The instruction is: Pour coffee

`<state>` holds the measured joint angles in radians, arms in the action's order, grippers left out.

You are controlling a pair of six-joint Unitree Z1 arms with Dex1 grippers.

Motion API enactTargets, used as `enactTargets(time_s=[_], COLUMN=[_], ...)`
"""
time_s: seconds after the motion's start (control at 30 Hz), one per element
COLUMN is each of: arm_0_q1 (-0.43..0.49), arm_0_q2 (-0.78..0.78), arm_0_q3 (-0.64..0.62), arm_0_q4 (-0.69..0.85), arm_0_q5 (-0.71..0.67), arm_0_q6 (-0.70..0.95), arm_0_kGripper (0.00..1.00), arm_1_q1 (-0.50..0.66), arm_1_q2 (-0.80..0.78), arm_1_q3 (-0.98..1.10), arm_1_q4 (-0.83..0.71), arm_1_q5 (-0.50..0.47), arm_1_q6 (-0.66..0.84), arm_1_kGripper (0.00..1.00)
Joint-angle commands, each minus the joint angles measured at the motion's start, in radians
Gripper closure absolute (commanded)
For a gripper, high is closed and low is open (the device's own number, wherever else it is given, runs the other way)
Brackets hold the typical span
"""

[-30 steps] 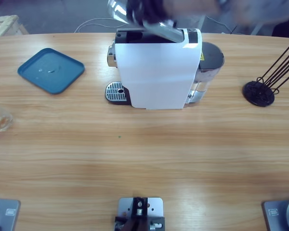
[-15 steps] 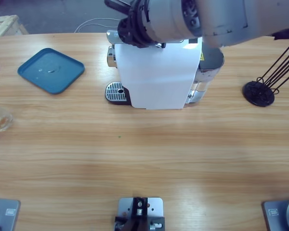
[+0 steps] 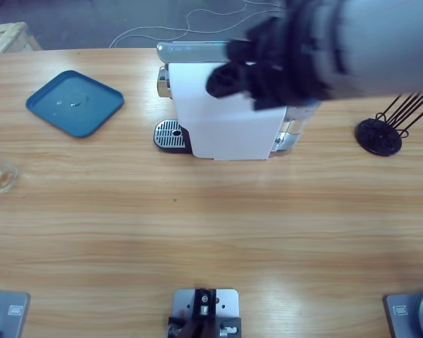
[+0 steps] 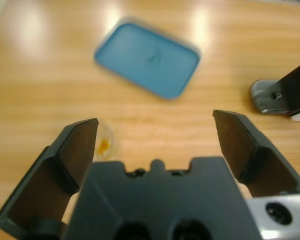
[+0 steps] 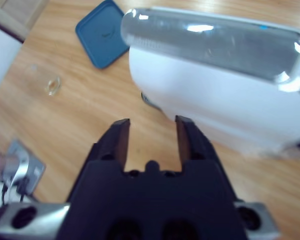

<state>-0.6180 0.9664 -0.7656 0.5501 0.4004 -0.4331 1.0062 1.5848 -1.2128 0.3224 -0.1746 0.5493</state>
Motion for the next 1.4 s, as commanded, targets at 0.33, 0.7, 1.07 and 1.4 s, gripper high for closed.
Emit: enactTargets(time_s=[0.33,0.7,1.07,1.4], arm_0_q1=[0.012,-0.069,-0.091,-0.086], arm_0_q2=[0.199,0.172,0.268,0.423], arm_0_q3=[0.078,0.048,0.062,0.075], arm_0_q4=[0.102,0.26,0.208,0.178], arm_0_q5=[0.11,0.253,0.282,0.326], arm_0_q6=[-0.451,-0.667,-0.685,-0.72], arm_0_kGripper=[0.018,0.018,0.013,0.008], arm_1_q1=[0.015,0.015,0.015,0.015], arm_1_q2=[-0.146,-0.228,-0.333,-0.291], arm_1_q3=[0.091,0.254,0.488,0.546], arm_1_q4=[0.184,0.058,-0.093,-0.196], arm_1_q5=[0.021,0.023,0.01,0.014], arm_1_q6=[-0.002,-0.016,-0.052,-0.091], arm_1_kGripper=[0.0,0.0,0.0,0.0])
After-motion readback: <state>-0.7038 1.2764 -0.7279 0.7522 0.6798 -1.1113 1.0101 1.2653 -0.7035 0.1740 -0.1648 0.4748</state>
